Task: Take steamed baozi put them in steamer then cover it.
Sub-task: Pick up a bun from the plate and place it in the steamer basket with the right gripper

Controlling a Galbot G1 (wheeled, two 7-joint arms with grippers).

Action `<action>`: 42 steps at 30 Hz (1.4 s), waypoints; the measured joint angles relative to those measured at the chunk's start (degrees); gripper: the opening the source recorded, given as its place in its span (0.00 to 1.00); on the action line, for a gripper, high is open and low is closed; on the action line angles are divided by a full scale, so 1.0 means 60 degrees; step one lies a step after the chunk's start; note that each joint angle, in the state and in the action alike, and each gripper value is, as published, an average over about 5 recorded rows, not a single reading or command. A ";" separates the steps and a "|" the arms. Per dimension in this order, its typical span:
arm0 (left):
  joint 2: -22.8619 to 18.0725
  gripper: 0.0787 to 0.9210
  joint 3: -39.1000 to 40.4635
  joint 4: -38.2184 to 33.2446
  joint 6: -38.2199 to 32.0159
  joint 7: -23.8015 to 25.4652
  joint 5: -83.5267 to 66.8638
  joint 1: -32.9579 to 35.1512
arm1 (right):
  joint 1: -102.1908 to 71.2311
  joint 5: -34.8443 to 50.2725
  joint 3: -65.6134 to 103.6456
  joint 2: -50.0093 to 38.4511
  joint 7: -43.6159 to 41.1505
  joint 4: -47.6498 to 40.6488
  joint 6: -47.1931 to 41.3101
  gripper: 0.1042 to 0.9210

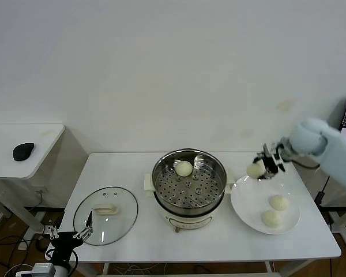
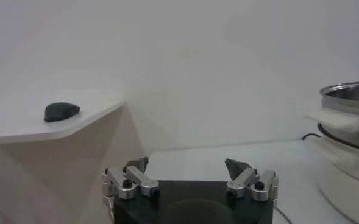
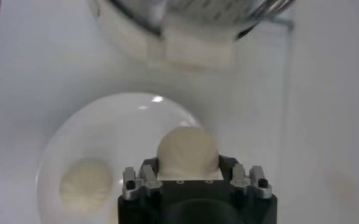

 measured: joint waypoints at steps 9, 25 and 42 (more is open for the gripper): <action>-0.0048 0.88 0.0017 -0.0125 0.0001 -0.0016 0.0073 -0.0047 | 0.1001 0.1644 -0.1133 0.1436 0.0765 0.0382 -0.1156 0.64; -0.0295 0.88 -0.0020 -0.0139 -0.0019 -0.0014 0.0210 -0.0152 | 0.0331 0.3199 -0.1633 0.4189 0.2138 -0.0516 -0.3080 0.64; -0.0358 0.88 -0.0012 -0.0030 -0.0149 -0.0024 0.0367 -0.0195 | -0.0617 0.3482 -0.1480 0.5969 0.2622 -0.1864 -0.3722 0.63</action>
